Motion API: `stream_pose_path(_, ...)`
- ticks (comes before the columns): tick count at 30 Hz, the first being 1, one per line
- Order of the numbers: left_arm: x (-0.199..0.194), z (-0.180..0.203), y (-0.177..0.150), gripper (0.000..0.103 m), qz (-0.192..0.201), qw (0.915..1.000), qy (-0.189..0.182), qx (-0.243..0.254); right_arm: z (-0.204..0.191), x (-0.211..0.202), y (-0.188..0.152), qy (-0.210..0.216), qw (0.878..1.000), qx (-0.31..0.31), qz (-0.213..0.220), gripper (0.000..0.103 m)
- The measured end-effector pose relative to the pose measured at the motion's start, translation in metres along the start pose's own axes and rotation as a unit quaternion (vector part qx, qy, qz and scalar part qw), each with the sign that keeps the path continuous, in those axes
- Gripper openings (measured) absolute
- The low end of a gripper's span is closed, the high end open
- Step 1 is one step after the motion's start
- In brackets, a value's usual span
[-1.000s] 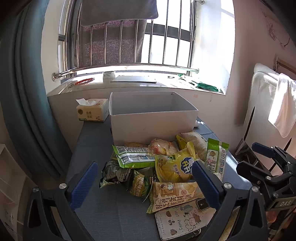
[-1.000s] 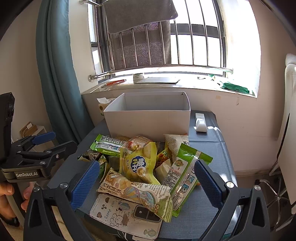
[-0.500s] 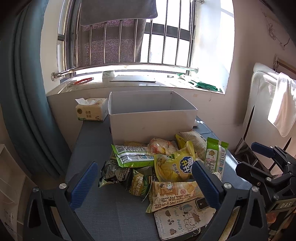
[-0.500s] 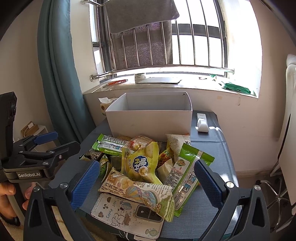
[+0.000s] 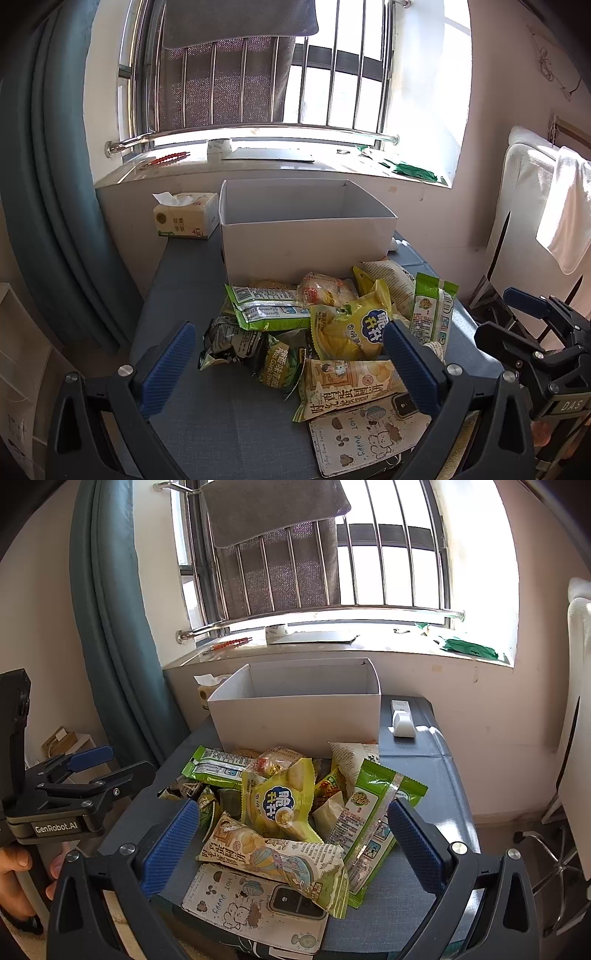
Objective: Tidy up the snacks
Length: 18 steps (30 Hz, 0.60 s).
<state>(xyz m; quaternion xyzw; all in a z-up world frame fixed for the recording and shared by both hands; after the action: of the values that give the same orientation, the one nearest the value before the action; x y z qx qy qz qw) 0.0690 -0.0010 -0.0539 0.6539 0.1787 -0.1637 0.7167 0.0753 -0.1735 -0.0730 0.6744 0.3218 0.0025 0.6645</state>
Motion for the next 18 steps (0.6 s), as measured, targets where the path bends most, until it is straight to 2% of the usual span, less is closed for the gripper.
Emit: stream_pose_path(18, -0.0014, 0.0016, 0.0007, 0.103, 0.000, 1.0000, 0.000, -0.001, -0.0001, -0.0013, -0.0010, 0.000, 1.000, 0.001, 0.000, 0.103)
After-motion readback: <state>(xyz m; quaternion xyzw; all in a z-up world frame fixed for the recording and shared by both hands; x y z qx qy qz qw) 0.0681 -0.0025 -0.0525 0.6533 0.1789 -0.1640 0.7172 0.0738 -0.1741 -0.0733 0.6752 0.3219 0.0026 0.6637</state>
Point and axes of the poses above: each gripper's, at about its wrist camera, not at the fingertips, and x roughly the way its jaws point, z to its right, y to its top, the point moved 9 cm from there along x, roughly the way its jaws point, and after that the axes turned 8 degrees about z, right-handed, at the moved point
